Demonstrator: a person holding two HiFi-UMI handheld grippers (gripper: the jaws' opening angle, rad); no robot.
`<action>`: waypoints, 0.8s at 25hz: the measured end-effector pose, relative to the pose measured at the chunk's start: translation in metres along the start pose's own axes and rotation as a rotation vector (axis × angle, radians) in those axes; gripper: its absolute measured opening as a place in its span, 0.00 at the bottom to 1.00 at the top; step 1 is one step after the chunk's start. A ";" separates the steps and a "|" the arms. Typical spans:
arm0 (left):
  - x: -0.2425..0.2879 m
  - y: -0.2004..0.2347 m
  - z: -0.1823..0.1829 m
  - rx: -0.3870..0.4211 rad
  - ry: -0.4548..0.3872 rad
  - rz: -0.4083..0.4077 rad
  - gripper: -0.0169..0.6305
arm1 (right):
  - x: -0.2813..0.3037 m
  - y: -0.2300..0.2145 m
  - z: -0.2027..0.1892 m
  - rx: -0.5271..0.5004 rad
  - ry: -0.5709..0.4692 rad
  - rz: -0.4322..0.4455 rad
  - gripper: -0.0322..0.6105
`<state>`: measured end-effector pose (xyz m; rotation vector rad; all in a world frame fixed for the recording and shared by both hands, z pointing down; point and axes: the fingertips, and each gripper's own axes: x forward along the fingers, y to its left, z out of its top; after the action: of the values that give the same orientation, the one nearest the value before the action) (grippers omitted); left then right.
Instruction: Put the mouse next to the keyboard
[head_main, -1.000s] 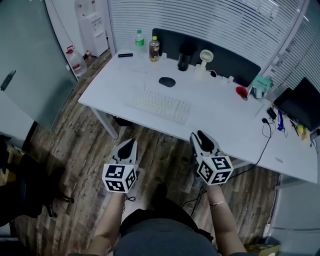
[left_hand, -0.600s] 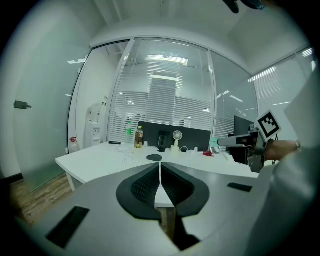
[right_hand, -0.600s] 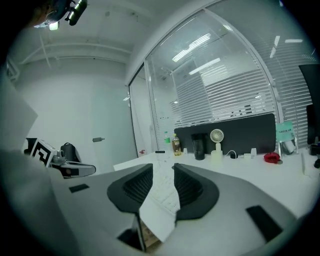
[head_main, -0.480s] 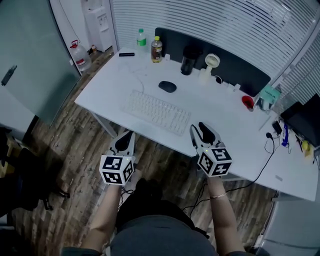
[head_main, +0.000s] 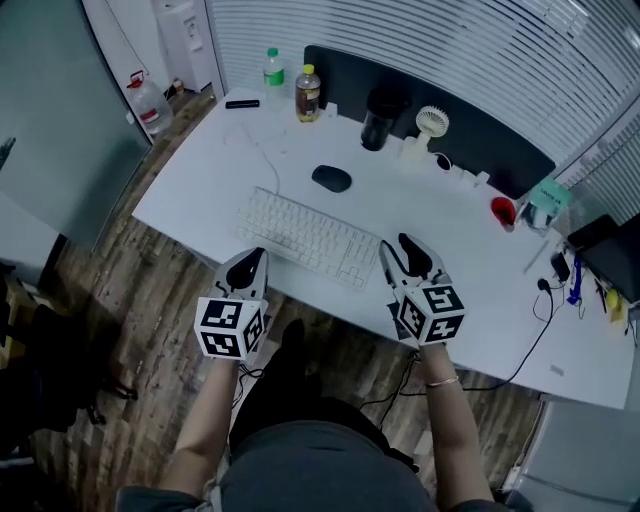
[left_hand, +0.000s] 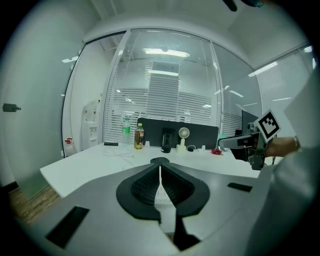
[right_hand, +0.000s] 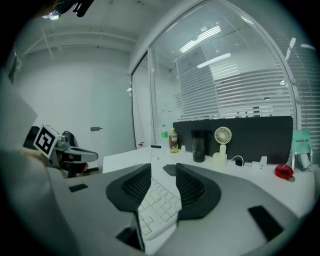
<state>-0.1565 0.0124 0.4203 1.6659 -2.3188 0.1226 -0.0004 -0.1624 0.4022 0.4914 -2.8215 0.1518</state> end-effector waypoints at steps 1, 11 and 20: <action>0.009 0.003 0.001 -0.004 0.004 -0.004 0.07 | 0.009 -0.003 0.000 -0.007 0.012 0.003 0.27; 0.086 0.034 0.010 -0.011 0.043 -0.044 0.07 | 0.101 -0.021 -0.005 -0.047 0.111 0.060 0.31; 0.126 0.067 0.011 -0.043 0.067 -0.035 0.07 | 0.180 -0.025 -0.001 -0.114 0.172 0.145 0.40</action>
<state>-0.2582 -0.0833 0.4506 1.6548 -2.2266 0.1189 -0.1550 -0.2425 0.4554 0.2358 -2.6771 0.0585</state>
